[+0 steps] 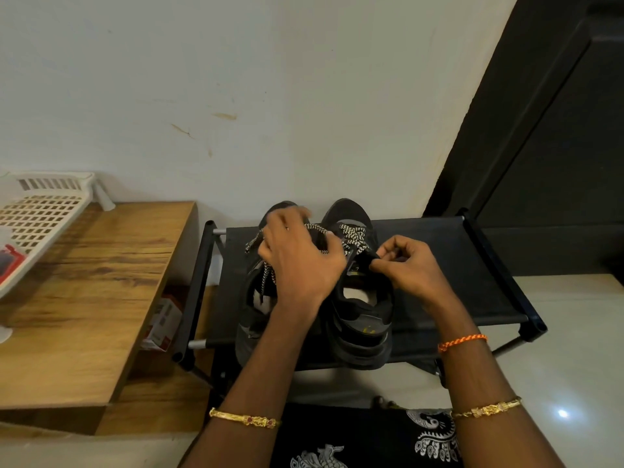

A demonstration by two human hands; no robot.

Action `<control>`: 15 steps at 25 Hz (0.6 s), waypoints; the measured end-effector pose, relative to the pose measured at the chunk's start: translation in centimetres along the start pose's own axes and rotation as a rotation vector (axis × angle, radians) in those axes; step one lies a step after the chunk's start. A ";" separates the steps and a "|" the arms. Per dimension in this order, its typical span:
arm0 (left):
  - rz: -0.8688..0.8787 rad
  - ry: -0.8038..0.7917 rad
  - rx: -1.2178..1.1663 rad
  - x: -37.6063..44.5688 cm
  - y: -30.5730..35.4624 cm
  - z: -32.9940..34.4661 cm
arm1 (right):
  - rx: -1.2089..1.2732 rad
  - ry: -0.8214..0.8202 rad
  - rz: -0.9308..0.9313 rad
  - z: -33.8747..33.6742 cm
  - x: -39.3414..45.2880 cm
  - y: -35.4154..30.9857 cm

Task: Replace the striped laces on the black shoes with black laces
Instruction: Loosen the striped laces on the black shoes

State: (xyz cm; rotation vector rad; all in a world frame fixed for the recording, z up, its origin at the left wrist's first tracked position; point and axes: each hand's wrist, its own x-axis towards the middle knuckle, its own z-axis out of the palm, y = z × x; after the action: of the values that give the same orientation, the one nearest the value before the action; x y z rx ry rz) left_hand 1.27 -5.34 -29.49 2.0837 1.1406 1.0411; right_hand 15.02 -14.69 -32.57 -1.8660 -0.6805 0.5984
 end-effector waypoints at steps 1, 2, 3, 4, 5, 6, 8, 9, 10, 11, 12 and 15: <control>0.055 -0.072 0.019 -0.2 -0.1 0.2 | -0.034 0.010 -0.044 0.1 -0.1 0.0; 0.069 -0.179 0.047 -0.5 -0.1 0.3 | -0.087 0.020 -0.110 0.2 -0.2 -0.1; 0.042 -0.291 0.078 -0.9 -0.1 0.6 | -0.162 0.029 -0.192 0.4 -0.4 -0.2; -0.004 -0.375 0.116 -1.3 -0.1 0.9 | -0.246 0.035 -0.271 0.7 -0.6 -0.3; -0.048 -0.410 0.151 -1.5 -0.1 1.2 | -0.328 0.043 -0.328 1.1 -0.8 -0.4; -0.079 -0.407 0.174 -1.6 -0.1 1.4 | -0.401 0.056 -0.356 1.4 -0.9 -0.6; -0.101 -0.357 0.166 -1.6 -0.1 1.5 | -0.527 0.111 -0.370 1.9 -1.0 -1.0; -0.104 -0.332 0.147 -1.7 -0.1 1.5 | -0.573 0.145 -0.386 2.2 -0.9 -1.2; -0.113 -0.314 0.125 -1.8 0.0 1.6 | -0.602 0.171 -0.411 2.3 -0.9 -1.3; -0.124 -0.302 0.105 -1.9 0.0 1.6 | -0.619 0.190 -0.441 2.5 -0.8 -1.4; -0.132 -0.294 0.095 -2.0 0.0 1.7 | -0.632 0.206 -0.477 2.6 -0.8 -1.4; -0.134 -0.263 0.113 -2.3 -0.2 2.0 | -0.560 0.278 -0.550 2.9 -0.9 -1.3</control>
State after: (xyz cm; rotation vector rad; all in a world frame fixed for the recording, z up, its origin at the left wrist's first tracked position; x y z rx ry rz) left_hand 2.04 -7.44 -31.58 2.1224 1.2076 0.6314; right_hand 12.19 -13.08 -32.33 -2.0753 -1.1970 -0.2330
